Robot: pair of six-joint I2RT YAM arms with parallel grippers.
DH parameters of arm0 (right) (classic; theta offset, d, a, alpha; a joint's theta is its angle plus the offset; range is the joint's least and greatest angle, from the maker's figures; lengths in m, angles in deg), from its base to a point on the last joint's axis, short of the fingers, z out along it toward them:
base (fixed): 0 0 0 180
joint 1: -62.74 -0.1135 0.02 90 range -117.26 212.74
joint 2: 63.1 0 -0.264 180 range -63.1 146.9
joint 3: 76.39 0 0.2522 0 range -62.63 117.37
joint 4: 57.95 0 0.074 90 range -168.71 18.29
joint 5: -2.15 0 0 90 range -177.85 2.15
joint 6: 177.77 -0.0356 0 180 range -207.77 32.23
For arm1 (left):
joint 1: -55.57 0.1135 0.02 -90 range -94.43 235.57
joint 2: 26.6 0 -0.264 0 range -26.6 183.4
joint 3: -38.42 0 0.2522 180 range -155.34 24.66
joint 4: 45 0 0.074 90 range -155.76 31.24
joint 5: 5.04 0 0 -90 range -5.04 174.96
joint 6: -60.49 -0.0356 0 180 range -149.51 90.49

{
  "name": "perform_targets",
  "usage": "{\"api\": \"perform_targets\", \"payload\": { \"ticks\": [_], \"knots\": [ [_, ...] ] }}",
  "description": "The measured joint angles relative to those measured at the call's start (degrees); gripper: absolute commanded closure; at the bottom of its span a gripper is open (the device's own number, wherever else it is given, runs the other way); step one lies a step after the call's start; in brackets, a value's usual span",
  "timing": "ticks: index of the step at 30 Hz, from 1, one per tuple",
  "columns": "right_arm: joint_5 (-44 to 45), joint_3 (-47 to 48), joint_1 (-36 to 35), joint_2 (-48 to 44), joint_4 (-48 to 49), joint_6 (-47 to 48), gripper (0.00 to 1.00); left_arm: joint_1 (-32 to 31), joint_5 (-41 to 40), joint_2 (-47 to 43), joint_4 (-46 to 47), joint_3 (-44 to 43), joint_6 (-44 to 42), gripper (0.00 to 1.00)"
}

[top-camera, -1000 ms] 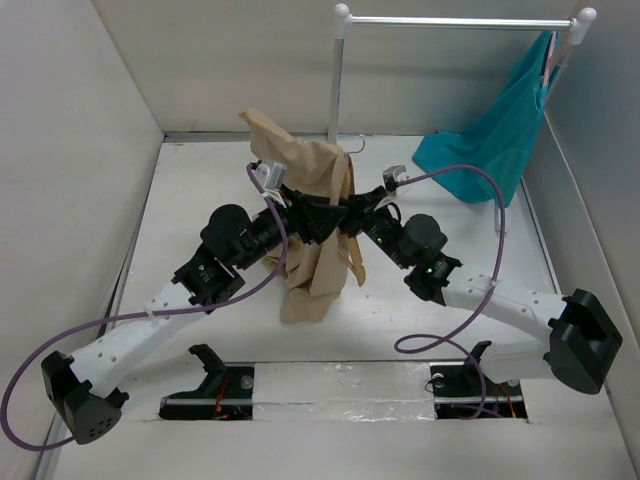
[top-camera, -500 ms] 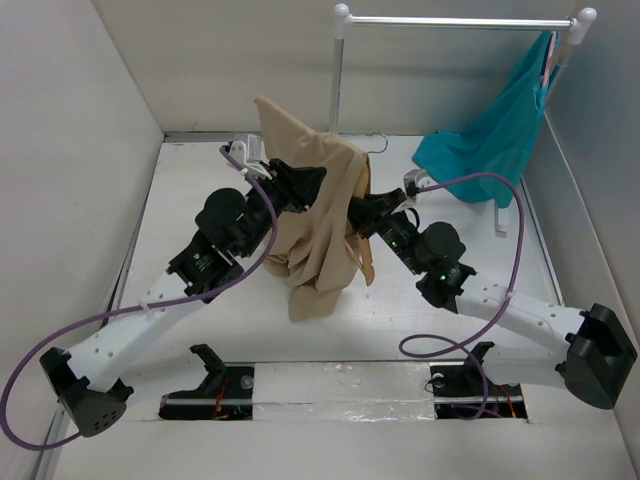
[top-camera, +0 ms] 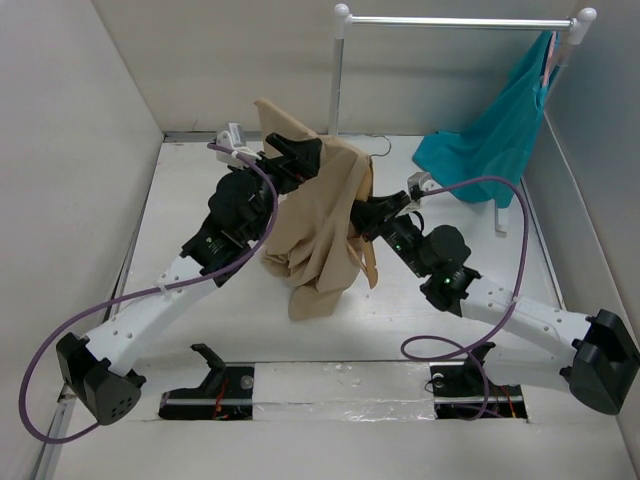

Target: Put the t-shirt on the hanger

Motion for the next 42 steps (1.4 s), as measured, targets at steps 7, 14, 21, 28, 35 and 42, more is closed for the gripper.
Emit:
{"api": "perform_targets", "payload": {
  "ticks": [7, 14, 21, 28, 35, 42],
  "knots": [
    [-0.46, 0.00, -0.13, 0.72, -0.55, 0.50, 1.00, 3.15, 2.54, 1.70, 3.04, 0.00, 4.50, 0.01],
    [-0.37, 0.52, -1.14, 3.50, -1.01, 1.84, 1.00, 3.17, 8.59, 7.28, 4.85, -0.63, 7.39, 0.10],
    [-0.07, 3.06, -1.38, 6.62, -1.75, 3.17, 1.00, 3.17, 10.80, 8.15, 7.21, 0.02, 10.32, 0.29],
    [0.68, 4.33, -1.73, 9.86, -1.77, 5.46, 1.00, 2.64, 10.93, 8.02, 12.72, 3.63, 12.90, 0.40],
    [4.52, 6.14, -4.50, 11.98, -4.28, 11.43, 1.00, 2.64, 12.28, 7.32, 15.21, 6.75, 14.45, 0.24],
    [8.59, 6.86, -7.28, 12.00, -6.51, 20.24, 1.00, 3.54, 14.49, 6.75, 15.21, 7.87, 15.47, 0.27]
  ]
}}
